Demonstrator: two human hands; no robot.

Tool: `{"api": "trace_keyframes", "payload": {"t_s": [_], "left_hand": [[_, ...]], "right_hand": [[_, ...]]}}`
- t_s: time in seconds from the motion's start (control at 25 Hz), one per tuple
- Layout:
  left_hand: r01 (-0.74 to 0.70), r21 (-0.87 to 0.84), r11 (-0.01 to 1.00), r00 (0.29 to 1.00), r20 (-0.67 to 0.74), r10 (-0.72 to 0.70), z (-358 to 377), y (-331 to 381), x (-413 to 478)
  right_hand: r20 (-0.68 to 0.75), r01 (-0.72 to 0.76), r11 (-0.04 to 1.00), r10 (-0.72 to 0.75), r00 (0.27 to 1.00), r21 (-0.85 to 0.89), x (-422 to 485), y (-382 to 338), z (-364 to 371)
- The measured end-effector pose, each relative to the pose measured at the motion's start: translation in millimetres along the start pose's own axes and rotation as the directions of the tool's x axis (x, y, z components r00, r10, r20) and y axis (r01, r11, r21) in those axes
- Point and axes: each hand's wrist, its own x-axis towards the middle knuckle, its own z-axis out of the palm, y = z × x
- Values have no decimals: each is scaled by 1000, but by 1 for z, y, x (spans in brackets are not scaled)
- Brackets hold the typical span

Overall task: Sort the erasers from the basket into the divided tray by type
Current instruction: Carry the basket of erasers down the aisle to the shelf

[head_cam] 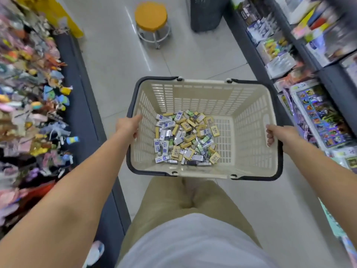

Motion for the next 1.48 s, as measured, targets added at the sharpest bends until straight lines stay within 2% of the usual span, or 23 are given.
{"api": "trace_keyframes", "payload": {"t_s": [0.36,0.68,0.88,1.12,1.28,1.48], "left_hand": [[-153,59,987,984,105,146,58,242,130],[-190,88,978,975,136,177,123,429,238],[-226,96,969,961,184,206,156,546,314],[-296,157,942,922,306,238,182,693,408],[-357,209,910,904,324,280,201,787,457],[-428,252,868,870,373,321,247,882,502]], "right_hand": [[-40,-30,986,37,999,166,105,-169,39],[-95,-24,981,43,995,193,212,-348,63],[-128,-79,968,112,986,240,267,-442,86],[-167,-112,927,182,969,357,312,-550,136],[-190,-88,899,185,964,428,340,-609,165],[-203,-125,857,256,945,500,392,-669,185]]}}
